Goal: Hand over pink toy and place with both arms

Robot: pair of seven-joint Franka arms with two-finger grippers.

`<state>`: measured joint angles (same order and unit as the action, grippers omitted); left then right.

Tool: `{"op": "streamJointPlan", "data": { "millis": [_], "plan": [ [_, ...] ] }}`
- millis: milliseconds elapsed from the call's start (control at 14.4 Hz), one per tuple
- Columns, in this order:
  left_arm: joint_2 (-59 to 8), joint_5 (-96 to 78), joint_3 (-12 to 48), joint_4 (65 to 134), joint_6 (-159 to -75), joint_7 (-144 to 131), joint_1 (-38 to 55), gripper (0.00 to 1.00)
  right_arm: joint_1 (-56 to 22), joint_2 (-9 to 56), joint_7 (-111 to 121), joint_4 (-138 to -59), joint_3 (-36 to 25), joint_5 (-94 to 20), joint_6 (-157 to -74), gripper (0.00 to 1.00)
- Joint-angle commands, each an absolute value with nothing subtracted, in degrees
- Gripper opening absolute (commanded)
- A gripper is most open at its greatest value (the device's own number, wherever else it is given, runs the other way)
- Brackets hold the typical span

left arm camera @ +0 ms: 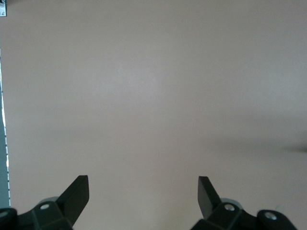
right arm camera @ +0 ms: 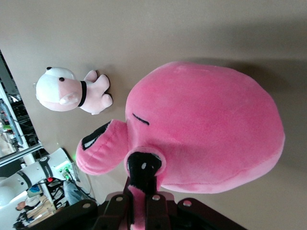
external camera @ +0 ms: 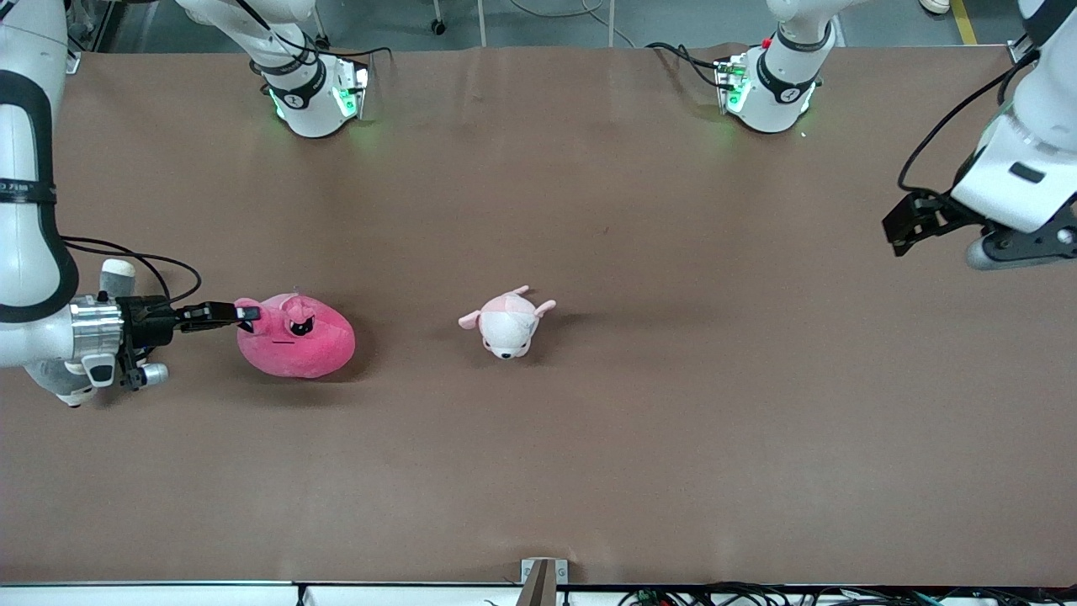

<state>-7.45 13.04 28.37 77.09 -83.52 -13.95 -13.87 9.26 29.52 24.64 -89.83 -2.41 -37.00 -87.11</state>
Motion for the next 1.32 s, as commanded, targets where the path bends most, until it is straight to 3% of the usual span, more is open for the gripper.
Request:
{"op": "streamJointPlan", "data": {
  "millis": [0,208,347,695,1251],
  "plan": [
    [-1.2,3.9,14.7,83.6,-83.1,-8.9,-7.3,1.0,10.7,31.5,26.3,-87.2,-1.2,-38.1,-85.7,0.01],
    [1.7,3.0,7.6,87.9,-83.3,-7.9,-0.6,1.0,11.3,33.4,27.2,-86.7,-1.2,-38.2,-85.7,0.01],
    [2.6,2.4,6.4,88.9,-83.3,-7.3,-0.4,1.0,11.6,34.1,28.5,-86.6,-1.2,-38.2,-85.7,0.01],
    [5.8,2.2,6.5,91.9,-83.4,-7.1,-0.4,1.0,12.1,34.9,28.5,-86.6,-1.2,-39.0,-85.6,0.01],
    [5.0,1.1,7.6,91.6,-85.4,-7.0,0.2,1.0,12.7,35.3,28.4,-85.9,-1.2,-41.0,-82.4,0.02]
  ]
}}
